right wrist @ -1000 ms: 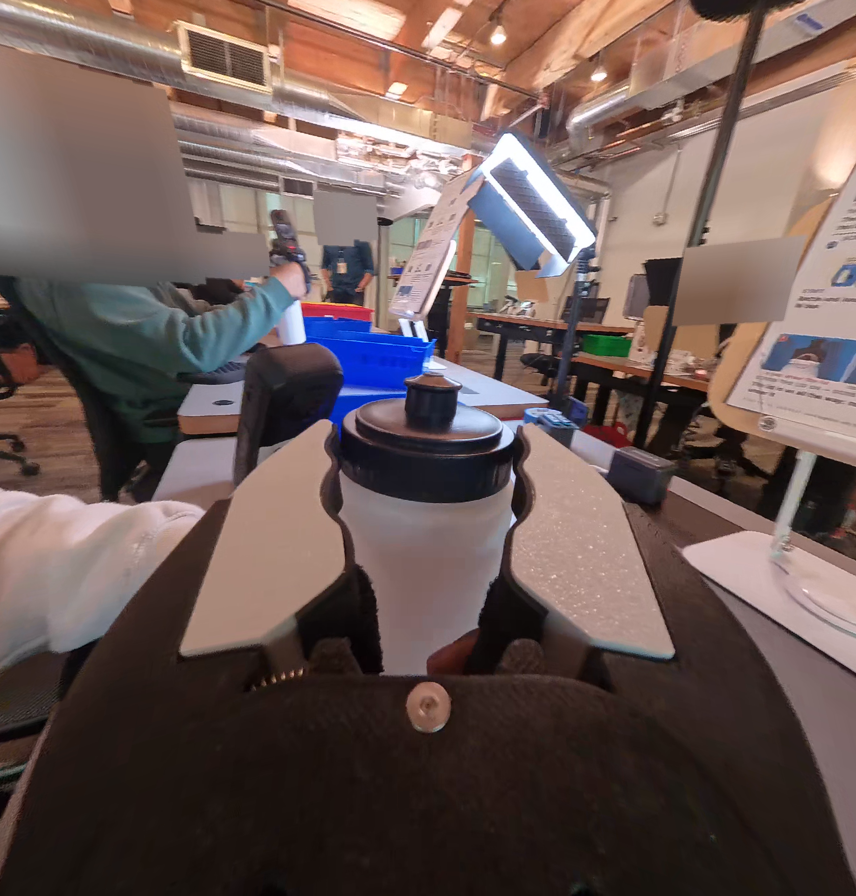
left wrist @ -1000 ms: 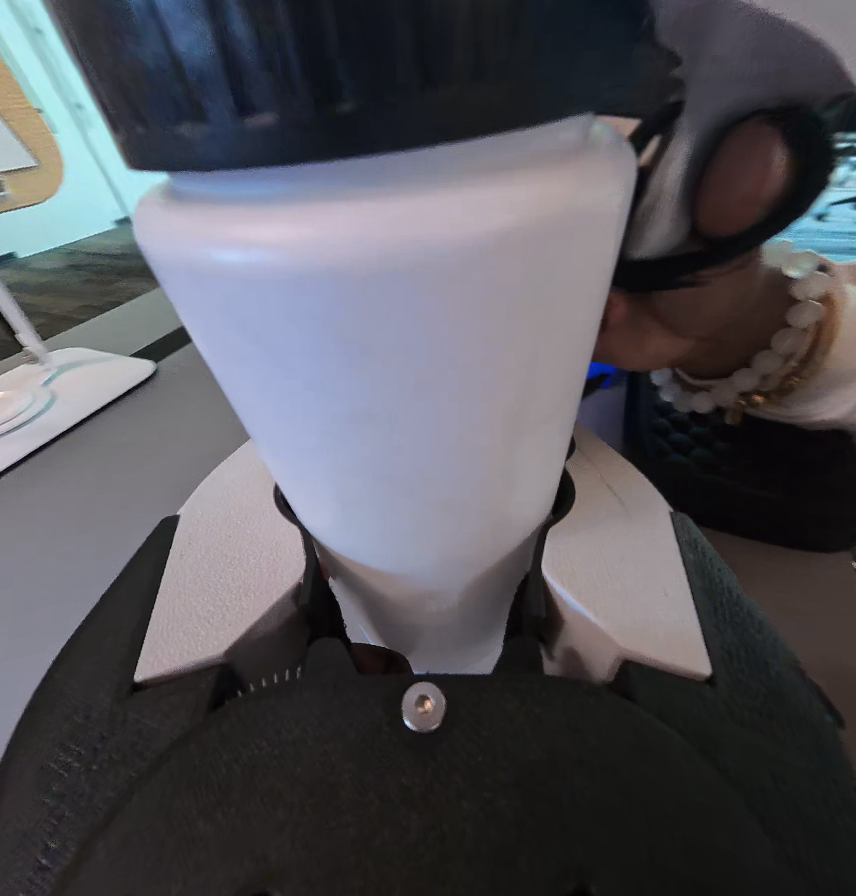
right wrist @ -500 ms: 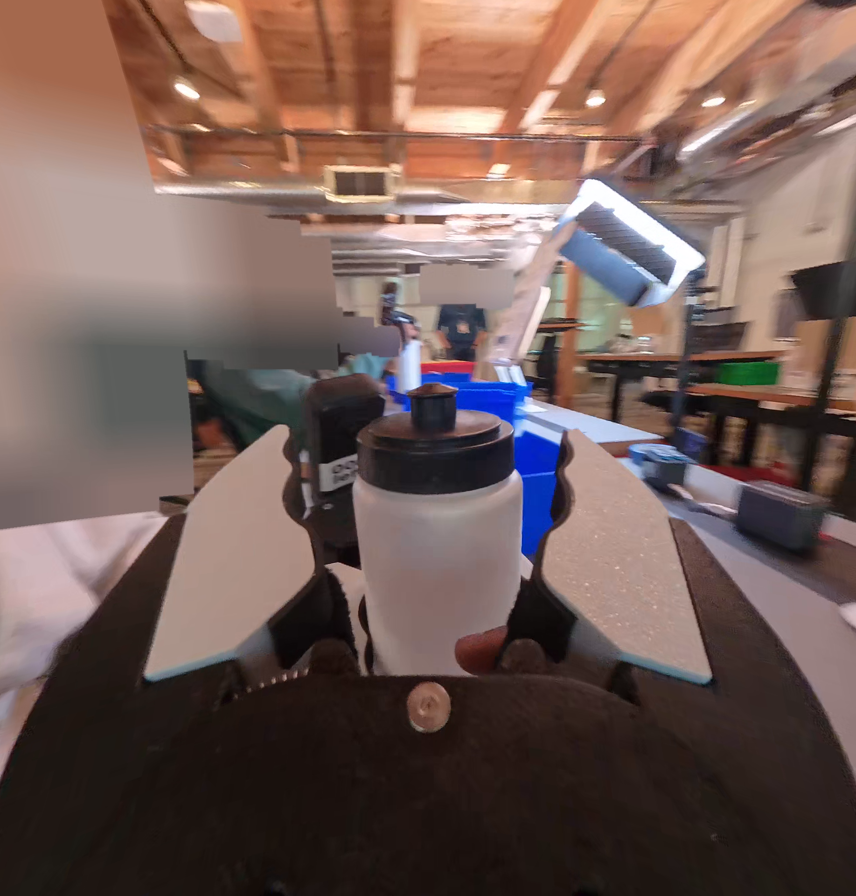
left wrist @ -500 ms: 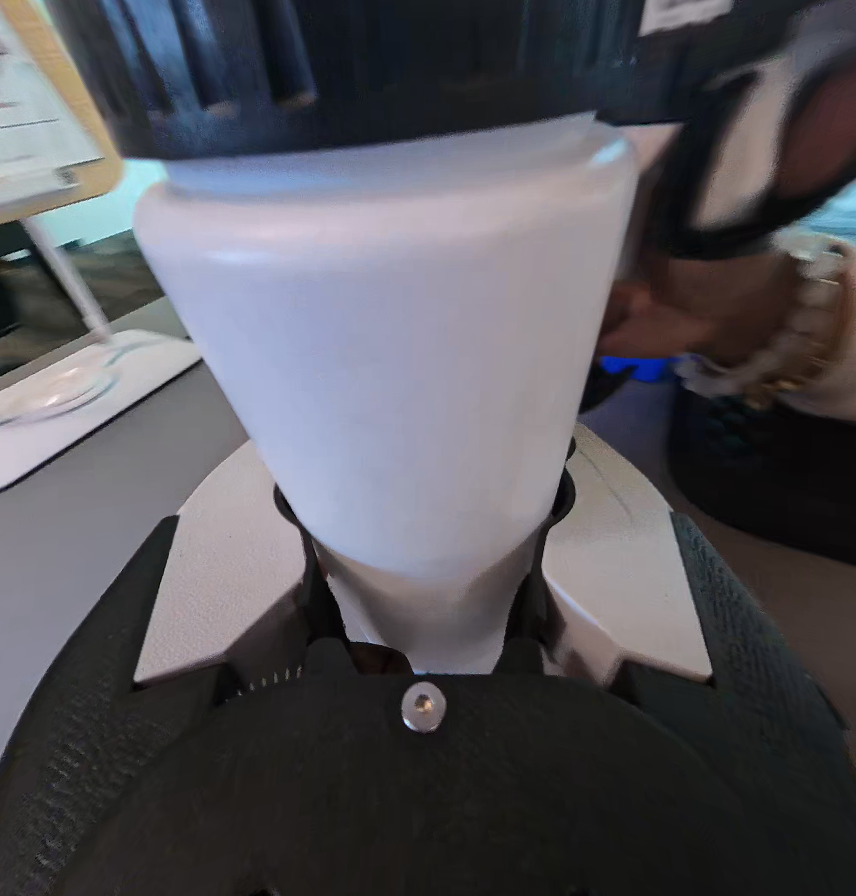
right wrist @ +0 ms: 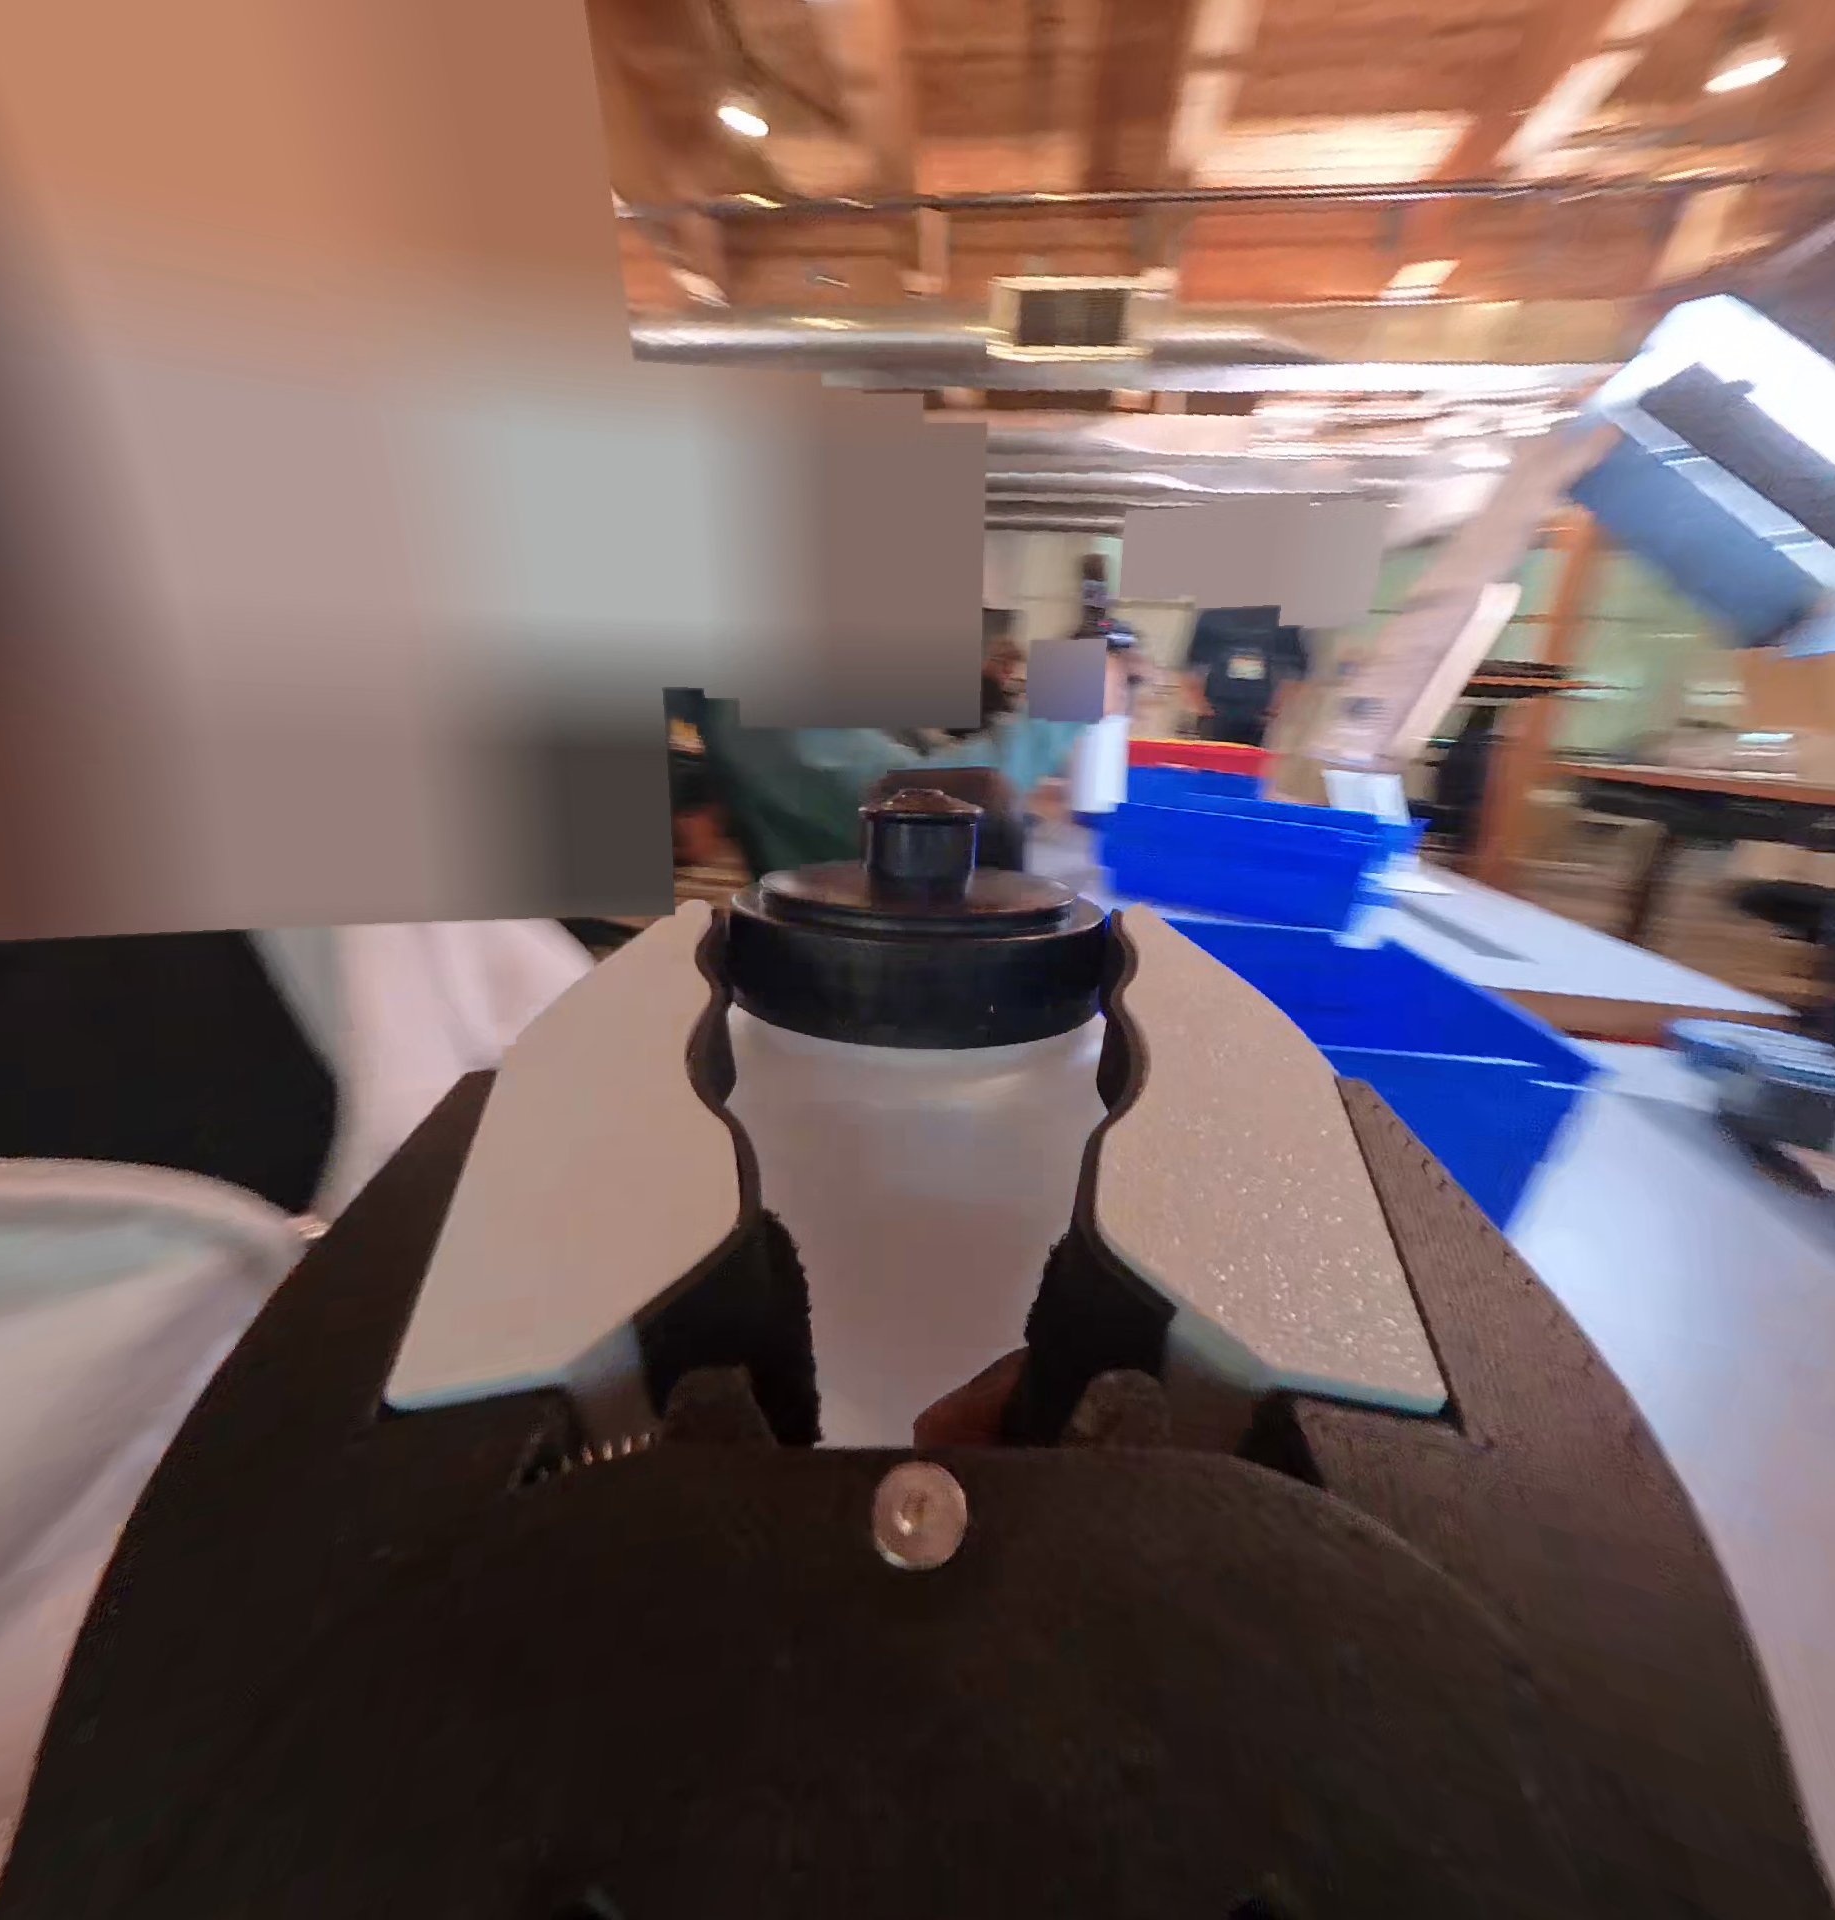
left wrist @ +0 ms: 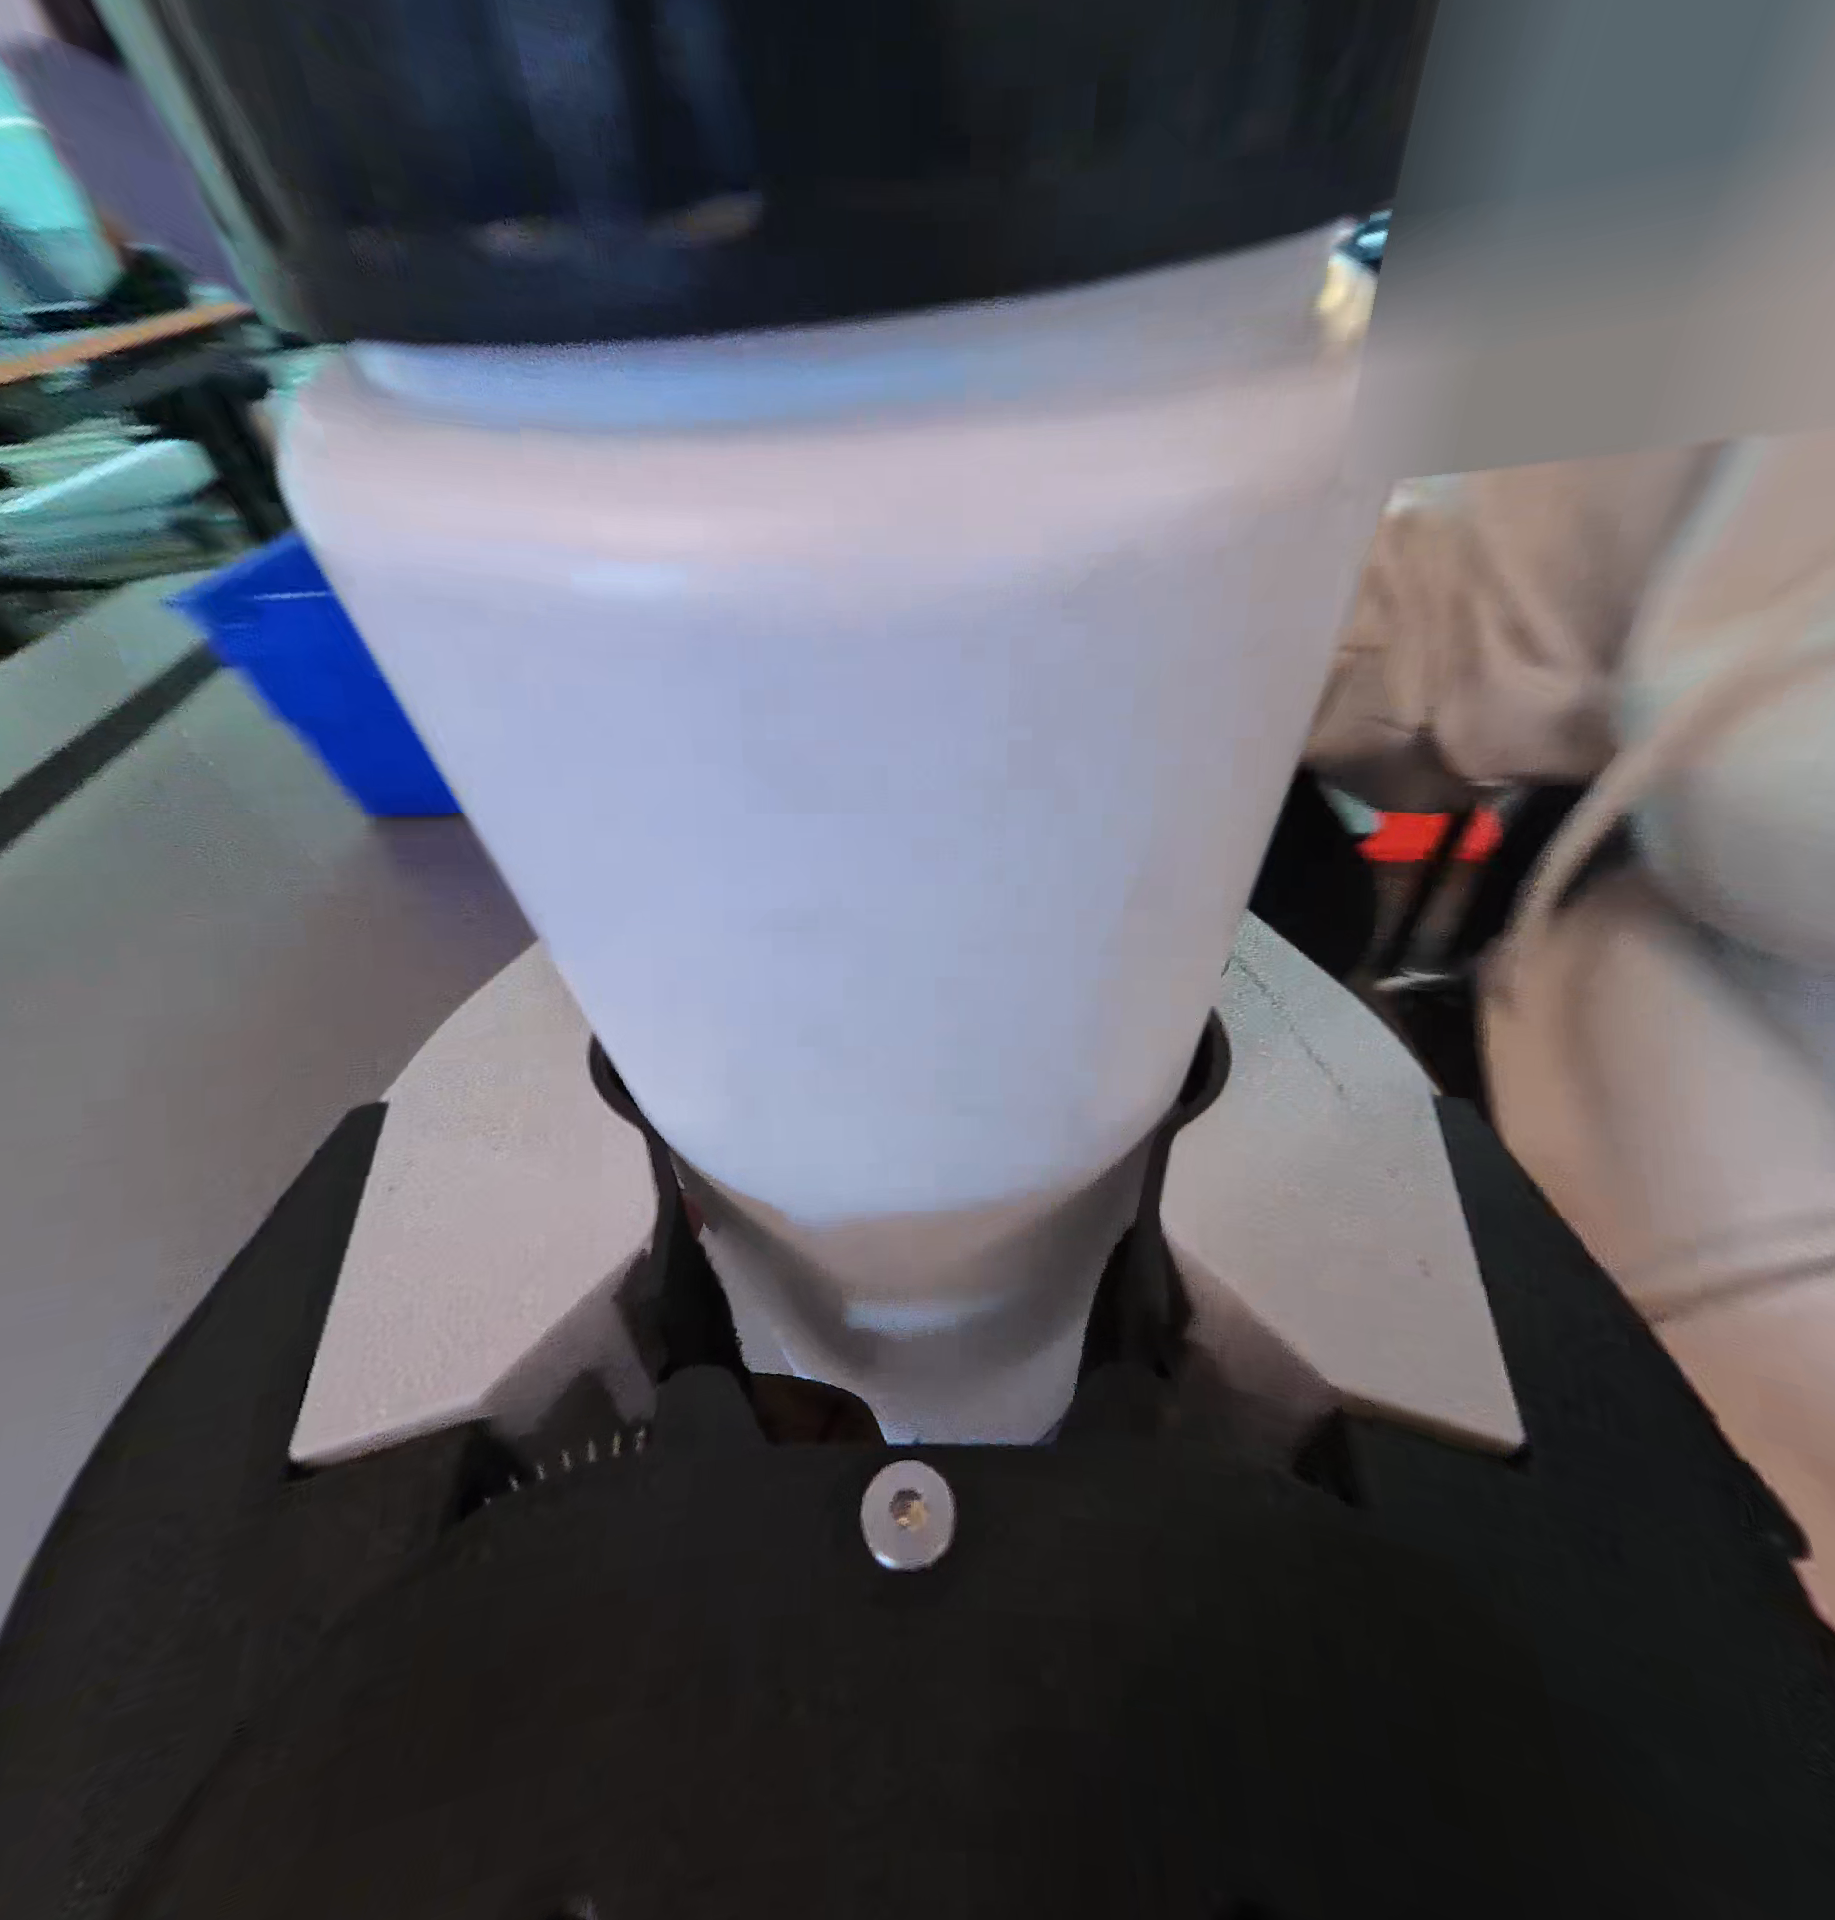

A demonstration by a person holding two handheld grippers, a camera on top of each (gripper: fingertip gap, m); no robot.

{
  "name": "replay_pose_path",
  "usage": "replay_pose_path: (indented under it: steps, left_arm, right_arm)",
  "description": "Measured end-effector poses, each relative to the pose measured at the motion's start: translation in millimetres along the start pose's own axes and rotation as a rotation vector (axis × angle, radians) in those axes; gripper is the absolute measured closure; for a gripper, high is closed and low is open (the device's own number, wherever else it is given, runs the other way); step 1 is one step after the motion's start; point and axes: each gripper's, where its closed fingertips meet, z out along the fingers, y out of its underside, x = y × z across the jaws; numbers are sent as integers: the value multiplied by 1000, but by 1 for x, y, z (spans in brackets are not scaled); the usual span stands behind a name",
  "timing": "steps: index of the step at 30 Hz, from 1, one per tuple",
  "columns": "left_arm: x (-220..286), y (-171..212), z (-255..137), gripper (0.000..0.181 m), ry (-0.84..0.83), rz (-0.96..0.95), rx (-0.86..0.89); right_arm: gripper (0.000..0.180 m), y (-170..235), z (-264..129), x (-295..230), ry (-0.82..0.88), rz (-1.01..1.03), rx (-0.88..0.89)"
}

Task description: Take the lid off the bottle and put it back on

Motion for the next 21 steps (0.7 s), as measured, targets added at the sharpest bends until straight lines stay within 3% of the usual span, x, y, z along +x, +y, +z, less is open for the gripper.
replay_pose_path:
  steps: [3,5,8,10,12,16,19,21]
  left_arm:
    - [10,-1,2,79,58,-18,10]
    - [-5,0,1,79,-34,-25,-1]
    - [-51,7,-9,79,-343,-47,-50]
    - [-76,12,-20,79,-526,-101,-59]
    - [-85,14,-24,79,-588,-144,-53]
    - [-81,12,-20,79,-573,-103,-50]
    - [-67,8,-11,79,-463,-78,-28]
    - [-51,5,-6,79,-333,-78,-3]
  right_arm:
    - [111,-1,-2,-8,-100,79,44]
    - [111,-1,-3,0,-54,69,59]
    - [87,-11,-8,27,164,2,117]
    - [83,-10,-14,49,365,-51,90]
    - [81,-6,-13,58,496,-126,31]
    - [89,2,-4,58,595,-207,-65]
    - [109,-1,-3,50,542,-187,-48]
    - [110,-2,-2,41,430,-133,-51]
